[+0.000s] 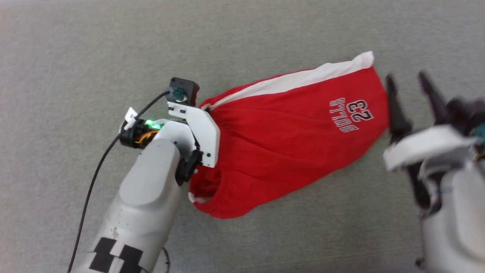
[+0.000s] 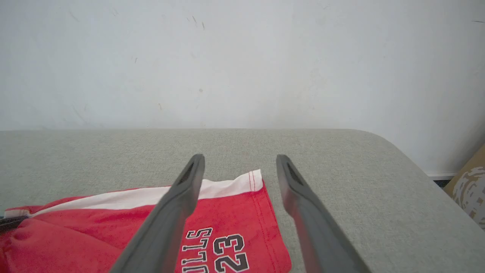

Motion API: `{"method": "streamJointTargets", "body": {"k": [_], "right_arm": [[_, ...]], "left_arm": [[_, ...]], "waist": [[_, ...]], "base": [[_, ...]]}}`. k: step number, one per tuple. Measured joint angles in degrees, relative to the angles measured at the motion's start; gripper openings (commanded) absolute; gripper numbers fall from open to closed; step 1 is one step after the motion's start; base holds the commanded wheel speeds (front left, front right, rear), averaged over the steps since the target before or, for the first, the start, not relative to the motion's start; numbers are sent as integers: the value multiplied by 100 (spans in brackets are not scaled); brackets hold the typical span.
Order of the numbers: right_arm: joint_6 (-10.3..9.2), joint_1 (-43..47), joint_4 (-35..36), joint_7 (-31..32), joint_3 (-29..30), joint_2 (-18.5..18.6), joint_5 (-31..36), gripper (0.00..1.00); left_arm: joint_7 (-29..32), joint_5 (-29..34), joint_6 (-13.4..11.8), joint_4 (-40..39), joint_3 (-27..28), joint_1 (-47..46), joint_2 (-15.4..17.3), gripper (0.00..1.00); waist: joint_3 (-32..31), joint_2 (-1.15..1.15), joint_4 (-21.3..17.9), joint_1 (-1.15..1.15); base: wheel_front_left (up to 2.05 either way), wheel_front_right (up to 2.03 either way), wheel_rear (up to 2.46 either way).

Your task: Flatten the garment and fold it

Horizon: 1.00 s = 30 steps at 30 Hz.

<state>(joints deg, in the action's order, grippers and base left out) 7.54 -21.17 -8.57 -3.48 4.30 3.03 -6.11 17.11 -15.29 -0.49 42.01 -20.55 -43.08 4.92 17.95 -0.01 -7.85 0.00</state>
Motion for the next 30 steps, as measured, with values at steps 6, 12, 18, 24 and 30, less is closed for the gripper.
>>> {"method": "streamJointTargets", "body": {"k": [6, 12, 18, 24, 30], "right_arm": [[0, -1272, -1418, 602, 824, 74, 252, 100], [0, -2396, -2773, 1730, 1495, 331, 750, 100], [0, -3149, -3478, 2636, 1657, 447, 1310, 100], [0, -3570, -3762, 3295, 1756, 514, 1790, 93], [1, -3828, -3858, 3867, 1600, 489, 1890, 0]], "left_arm": [[-169, -84, 3, -403, -189, 100, -107, 0], [-212, -96, 54, -678, -424, 75, -175, 0], [-288, -146, 53, -968, -608, -66, -208, 0], [-304, -151, 53, -1220, -744, -196, -220, 0], [-309, -234, 54, -1305, -777, -226, -233, 0]], "waist": [[154, 0, 316, 1], [374, 0, 645, 0], [700, 0, 860, 0], [1000, 1, 992, -1], [1092, 1, 1023, 0]], "base": [[0, 0, 0], [0, 0, 0], [0, 0, 0], [0, 0, 0], [0, 0, 0]]}}
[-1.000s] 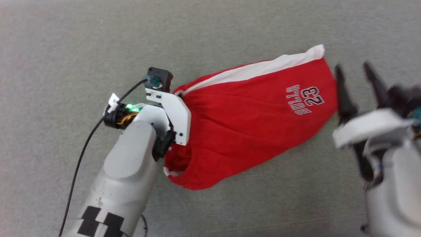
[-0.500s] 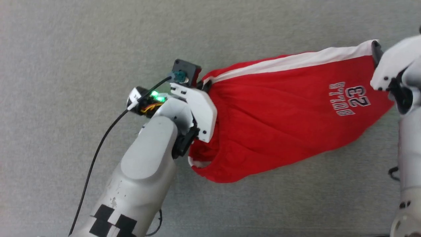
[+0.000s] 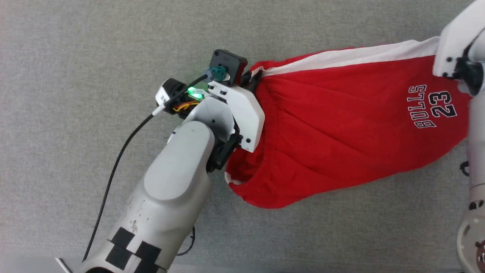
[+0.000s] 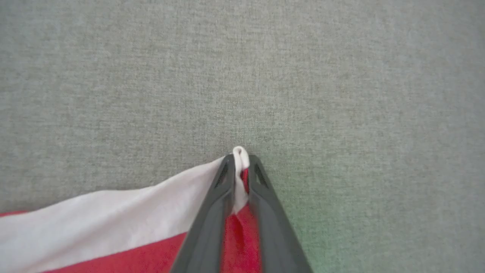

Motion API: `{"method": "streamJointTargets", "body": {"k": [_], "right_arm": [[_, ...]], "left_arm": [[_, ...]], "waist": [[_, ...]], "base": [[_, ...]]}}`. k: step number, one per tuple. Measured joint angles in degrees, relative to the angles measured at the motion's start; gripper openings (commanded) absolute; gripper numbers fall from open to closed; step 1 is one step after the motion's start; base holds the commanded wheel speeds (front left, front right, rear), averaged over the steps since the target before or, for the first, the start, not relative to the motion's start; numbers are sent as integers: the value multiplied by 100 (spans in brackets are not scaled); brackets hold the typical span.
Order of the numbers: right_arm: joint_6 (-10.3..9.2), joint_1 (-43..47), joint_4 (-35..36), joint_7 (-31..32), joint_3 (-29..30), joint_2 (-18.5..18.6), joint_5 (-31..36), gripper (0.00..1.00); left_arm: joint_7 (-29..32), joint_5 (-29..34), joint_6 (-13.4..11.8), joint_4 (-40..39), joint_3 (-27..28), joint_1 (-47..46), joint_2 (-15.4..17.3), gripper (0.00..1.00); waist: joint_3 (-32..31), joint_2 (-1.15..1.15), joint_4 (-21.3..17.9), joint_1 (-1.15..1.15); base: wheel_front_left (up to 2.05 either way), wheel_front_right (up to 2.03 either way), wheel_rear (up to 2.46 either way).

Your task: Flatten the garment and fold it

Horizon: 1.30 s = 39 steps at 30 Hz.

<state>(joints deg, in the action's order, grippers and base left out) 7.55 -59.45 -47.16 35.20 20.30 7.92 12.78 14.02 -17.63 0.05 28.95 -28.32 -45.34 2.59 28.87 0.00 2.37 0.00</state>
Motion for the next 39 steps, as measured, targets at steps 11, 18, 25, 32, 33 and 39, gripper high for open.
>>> {"method": "streamJointTargets", "body": {"k": [11, 18, 25, 32, 33, 39], "right_arm": [[-1, -114, 538, -669, -804, -1, -456, 0], [5, -984, 1076, -1287, -1262, 7, -851, 0], [8, -1966, 1341, -2085, -1357, -38, -872, 0], [13, -2821, 1522, -3204, -1259, -168, -668, 0], [13, -2891, 1529, -3327, -1248, -171, -659, 0], [11, -2791, 1292, -3471, -1406, -168, -748, 0]], "left_arm": [[8, -47, 360, -112, 125, -562, 646, 0], [-122, 261, 446, -299, 452, -2069, 1436, 0], [-600, 430, 289, -210, 846, -3342, 1756, 0], [-1581, 566, -137, -64, 1168, -4195, 1842, 0], [-1708, 572, -171, -42, 1179, -4242, 1842, 0], [-2038, 436, -90, 232, 1172, -3946, 1791, 0]], "waist": [[-209, 0, -265, 1], [-152, 0, -561, 1], [150, 0, -796, 1], [417, 0, -1016, 1], [446, 0, -1037, 0], [479, 0, -1065, 0]], "base": [[0, 0, 0], [0, 0, 0], [0, 0, 0], [0, 0, 0], [0, 0, 0], [0, 0, 0]]}}
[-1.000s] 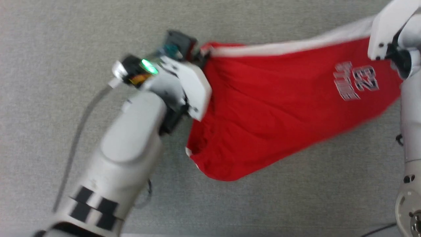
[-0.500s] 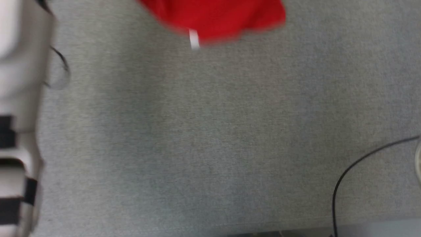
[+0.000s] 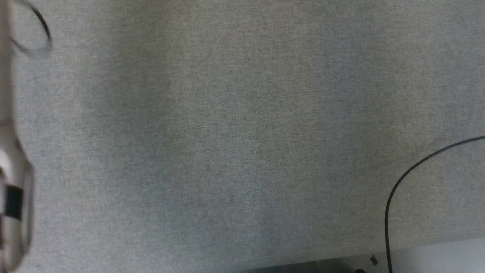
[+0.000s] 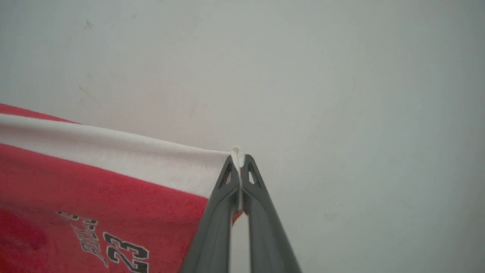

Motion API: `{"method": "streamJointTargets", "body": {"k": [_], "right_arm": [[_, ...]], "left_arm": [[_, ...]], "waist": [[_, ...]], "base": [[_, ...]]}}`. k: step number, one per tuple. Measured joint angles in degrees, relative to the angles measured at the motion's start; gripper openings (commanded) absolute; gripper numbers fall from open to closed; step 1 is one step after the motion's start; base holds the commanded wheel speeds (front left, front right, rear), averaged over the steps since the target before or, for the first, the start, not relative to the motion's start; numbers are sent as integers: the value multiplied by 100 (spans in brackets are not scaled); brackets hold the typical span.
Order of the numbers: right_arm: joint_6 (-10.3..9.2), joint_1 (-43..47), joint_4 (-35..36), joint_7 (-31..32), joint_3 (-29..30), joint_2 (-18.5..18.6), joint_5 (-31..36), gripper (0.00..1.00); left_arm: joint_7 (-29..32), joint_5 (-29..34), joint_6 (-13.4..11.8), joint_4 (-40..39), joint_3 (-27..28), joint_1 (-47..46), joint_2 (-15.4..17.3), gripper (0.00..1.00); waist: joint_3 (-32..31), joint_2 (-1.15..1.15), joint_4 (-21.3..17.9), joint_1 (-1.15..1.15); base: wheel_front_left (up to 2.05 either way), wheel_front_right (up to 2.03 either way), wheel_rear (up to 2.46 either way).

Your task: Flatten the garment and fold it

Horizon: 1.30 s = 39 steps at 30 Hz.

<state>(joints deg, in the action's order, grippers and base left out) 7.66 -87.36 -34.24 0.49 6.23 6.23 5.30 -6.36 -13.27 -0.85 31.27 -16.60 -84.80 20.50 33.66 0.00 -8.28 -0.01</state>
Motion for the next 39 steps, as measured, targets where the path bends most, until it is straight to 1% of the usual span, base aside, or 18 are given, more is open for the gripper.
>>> {"method": "streamJointTargets", "body": {"k": [2, 4, 6, 8, 11, 12, 15, 17, 20, 22, 25, 28, 31, 34, 37, 39], "right_arm": [[-3, 309, -144, 98, -298, 43, -213, 0], [-4, 805, -256, 187, -608, 133, -460, 0], [-4, 1368, -272, 285, -948, 268, -778, 0], [-5, 1935, -190, 426, -1266, 454, -1122, 0], [-5, 2869, 179, 683, -1737, 761, -1711, 0], [-5, 3194, 368, 799, -1898, 872, -1904, 0], [-5, 4261, 1006, 1163, -2092, 1232, -2425, 0], [-5, 5008, 1493, 1413, -2063, 1444, -2672, 0], [-5, 6097, 2257, 1699, -1916, 1646, -2774, 0], [-5, 6778, 2733, 1933, -1729, 1723, -2769, 0], [-5, 7756, 3400, 2331, -1350, 1738, -2692, 0], [-5, 8646, 4002, 2791, -934, 1646, -2544, 0], [-5, 9368, 4518, 3262, -513, 1399, -2430, 0], [-5, 9886, 4955, 3671, -246, 1176, -2337, 0], [-5, 10014, 5305, 3700, -103, 1027, -2281, 0], [-5, 9949, 5424, 3551, -100, 1018, -2240, 0]], "left_arm": [[-52, -73, 101, 73, -73, 401, -16, 0], [-64, -164, 261, 148, -166, 946, -36, 0], [-27, -250, 431, 203, -313, 1562, -62, 0], [43, -392, 516, 207, -455, 2154, -111, 0], [300, -628, 660, 81, -689, 3039, -174, 0], [422, -799, 695, -3, -724, 3337, -205, 0], [789, -1238, 746, -361, -911, 4232, -247, 0], [999, -1491, 766, -664, -988, 4819, -243, 0], [1299, -1869, 780, -1170, -1010, 5628, -222, 0], [1499, -2039, 716, -1512, -1018, 6131, -187, 0], [1784, -2237, 576, -1970, -1066, 6799, -78, 0], [2041, -2368, 419, -2387, -1098, 7368, 41, 0], [2221, -2519, 274, -2763, -1102, 7830, 159, 0], [2293, -2644, 141, -3133, -1066, 8206, 229, 0], [2052, -2652, 20, -3417, -968, 8397, 213, 0], [1849, -2619, -27, -3506, -935, 8402, 144, 0]], "waist": [[-31, 0, 21, 1], [-92, 0, 38, 1], [-181, 0, 58, 1], [-295, 0, 82, 1], [-500, 0, 128, 1], [-578, 0, 143, 0], [-830, 0, 189, 0], [-1013, 0, 221, -1], [-1297, 0, 265, -2], [-1483, 0, 295, -2], [-1741, 0, 347, -2], [-1963, 0, 416, -2], [-2136, 0, 501, -2], [-2250, 0, 605, -1], [-2313, 0, 706, -1], [-2326, 0, 770, 0]], "base": [[0, 0, 0], [0, 0, 0], [0, 0, 0], [0, 0, 0], [0, 0, 0], [0, 0, 0], [0, 0, 0], [0, 0, 0], [0, 0, 0], [0, 0, 0], [0, 0, 0], [0, 0, 0], [0, 0, 0], [0, 0, 0], [0, 0, 0], [0, 0, 0]]}}
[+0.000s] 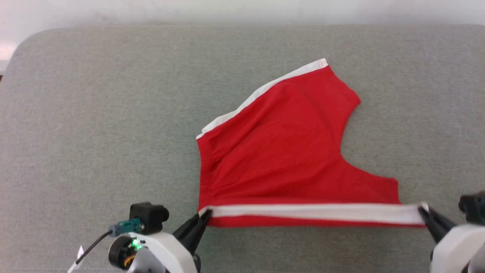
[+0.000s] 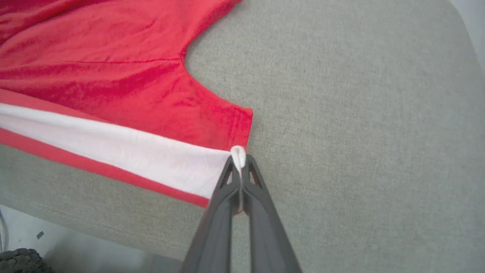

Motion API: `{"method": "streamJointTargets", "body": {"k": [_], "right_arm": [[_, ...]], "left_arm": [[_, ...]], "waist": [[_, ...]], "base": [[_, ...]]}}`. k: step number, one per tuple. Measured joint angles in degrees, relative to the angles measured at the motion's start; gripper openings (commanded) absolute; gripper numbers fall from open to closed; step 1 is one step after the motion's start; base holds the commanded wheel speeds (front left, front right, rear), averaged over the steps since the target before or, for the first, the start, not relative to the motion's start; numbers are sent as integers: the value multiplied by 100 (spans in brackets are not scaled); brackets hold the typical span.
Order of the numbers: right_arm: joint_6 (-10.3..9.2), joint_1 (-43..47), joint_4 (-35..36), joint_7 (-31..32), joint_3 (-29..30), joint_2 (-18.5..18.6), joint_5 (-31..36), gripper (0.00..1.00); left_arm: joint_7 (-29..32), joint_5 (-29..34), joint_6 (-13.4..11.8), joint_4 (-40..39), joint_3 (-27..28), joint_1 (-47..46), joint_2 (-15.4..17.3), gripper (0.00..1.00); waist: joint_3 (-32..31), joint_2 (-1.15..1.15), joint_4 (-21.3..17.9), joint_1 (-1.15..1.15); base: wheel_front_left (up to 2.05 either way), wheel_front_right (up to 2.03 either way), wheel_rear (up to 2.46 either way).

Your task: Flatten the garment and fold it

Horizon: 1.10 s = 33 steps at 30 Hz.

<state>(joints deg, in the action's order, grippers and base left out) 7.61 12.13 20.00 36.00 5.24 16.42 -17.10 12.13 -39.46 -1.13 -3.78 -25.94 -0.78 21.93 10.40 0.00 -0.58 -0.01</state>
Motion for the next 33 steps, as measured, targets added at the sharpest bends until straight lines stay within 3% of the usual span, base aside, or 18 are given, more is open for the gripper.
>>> {"method": "streamJointTargets", "body": {"k": [6, 15, 22, 33], "right_arm": [[0, -1031, -259, -619, -314, 291, 171, 0], [0, -3549, -1882, -1131, -936, 717, 138, 0], [0, -5154, -3106, -1091, -1393, 976, 89, 0], [0, -6848, -4546, -828, -1983, 1225, 204, 0]], "left_arm": [[-563, 201, -2, 111, 13, -517, -408, 0], [-1000, 397, 0, 946, 19, -1868, -1044, 0], [-1259, 374, -120, 1564, 132, -2535, -1493, 0], [-1636, 267, -93, 1963, 43, -3122, -1781, 0]], "waist": [[114, 0, 138, 1], [641, 0, 345, 2], [1192, 0, 622, 3], [2042, 0, 1182, 2]], "base": [[0, 0, 0], [0, 0, 0], [0, 0, 0], [0, 0, 0]]}}
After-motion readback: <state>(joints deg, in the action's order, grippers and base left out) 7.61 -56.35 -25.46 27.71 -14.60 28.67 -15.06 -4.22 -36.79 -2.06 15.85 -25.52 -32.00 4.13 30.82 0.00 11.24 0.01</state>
